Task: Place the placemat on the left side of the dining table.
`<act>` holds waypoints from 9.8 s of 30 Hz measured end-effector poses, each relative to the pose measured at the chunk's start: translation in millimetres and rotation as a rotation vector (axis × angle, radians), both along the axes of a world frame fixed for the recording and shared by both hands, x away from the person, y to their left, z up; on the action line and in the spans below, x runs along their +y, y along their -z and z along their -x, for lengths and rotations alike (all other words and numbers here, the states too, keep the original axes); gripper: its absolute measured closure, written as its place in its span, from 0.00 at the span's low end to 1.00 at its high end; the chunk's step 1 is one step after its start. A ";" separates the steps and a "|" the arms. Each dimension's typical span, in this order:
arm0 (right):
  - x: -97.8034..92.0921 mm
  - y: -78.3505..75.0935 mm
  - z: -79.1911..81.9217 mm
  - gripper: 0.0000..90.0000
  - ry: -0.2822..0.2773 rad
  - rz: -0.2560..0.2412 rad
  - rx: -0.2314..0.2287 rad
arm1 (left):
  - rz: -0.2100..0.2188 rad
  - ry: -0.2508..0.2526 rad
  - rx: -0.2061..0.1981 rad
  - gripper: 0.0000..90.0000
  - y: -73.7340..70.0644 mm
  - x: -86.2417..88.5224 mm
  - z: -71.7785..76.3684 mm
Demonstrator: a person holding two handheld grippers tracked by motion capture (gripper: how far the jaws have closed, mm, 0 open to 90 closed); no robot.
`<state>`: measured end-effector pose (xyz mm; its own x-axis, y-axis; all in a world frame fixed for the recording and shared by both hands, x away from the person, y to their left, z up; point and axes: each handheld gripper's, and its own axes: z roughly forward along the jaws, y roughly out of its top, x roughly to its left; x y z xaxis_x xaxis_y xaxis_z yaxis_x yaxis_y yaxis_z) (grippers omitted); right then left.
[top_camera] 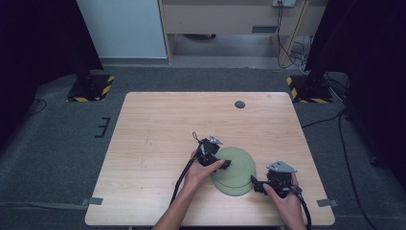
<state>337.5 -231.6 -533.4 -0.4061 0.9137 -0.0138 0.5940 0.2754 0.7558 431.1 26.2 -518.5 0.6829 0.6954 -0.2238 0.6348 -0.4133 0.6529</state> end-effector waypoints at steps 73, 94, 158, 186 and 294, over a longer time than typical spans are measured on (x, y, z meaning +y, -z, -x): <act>-22.9 4.5 -10.0 0.04 0.124 0.035 0.039 | 0.234 0.037 -0.159 0.94 -86.4 3.7 29.0; -24.8 5.2 -12.5 0.03 0.134 0.013 0.065 | 0.315 -0.049 -0.177 0.94 -108.9 16.5 14.8; -24.6 5.3 -12.9 0.02 0.129 0.012 0.070 | 0.242 -0.231 -0.228 0.94 -129.9 85.8 -9.9; -24.6 5.4 -13.0 0.01 0.127 0.013 0.069 | 0.215 -0.271 -0.232 0.94 -122.5 108.8 -9.0; -23.8 5.4 -13.1 0.01 0.130 0.011 0.072 | 0.144 -0.403 -0.225 0.94 -99.5 189.6 0.1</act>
